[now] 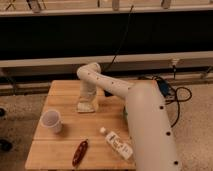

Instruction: Place the white sponge in the ceramic cup

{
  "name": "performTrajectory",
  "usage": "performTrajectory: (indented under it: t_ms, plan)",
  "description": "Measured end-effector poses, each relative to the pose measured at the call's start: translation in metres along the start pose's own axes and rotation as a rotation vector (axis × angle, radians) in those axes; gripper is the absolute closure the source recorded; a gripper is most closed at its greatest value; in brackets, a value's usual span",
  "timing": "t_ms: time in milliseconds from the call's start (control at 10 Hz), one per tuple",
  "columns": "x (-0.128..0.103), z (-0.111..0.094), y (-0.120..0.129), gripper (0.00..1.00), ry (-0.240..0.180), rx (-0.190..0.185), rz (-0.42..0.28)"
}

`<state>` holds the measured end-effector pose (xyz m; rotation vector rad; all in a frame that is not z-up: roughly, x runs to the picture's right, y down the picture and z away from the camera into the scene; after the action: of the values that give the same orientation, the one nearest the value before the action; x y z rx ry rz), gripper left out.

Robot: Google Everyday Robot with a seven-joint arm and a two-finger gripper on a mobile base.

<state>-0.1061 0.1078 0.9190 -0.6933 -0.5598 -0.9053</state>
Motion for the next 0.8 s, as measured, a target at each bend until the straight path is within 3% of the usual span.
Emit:
performTrajectory:
  t_ms: [600, 800]
  plan:
    - [-0.0025, 0.0021, 0.0019, 0.98, -0.060, 0.007, -0.007]
    - [-0.0043, -0.0007, 0.0015, 1.00, -0.073, 0.020, -0.013]
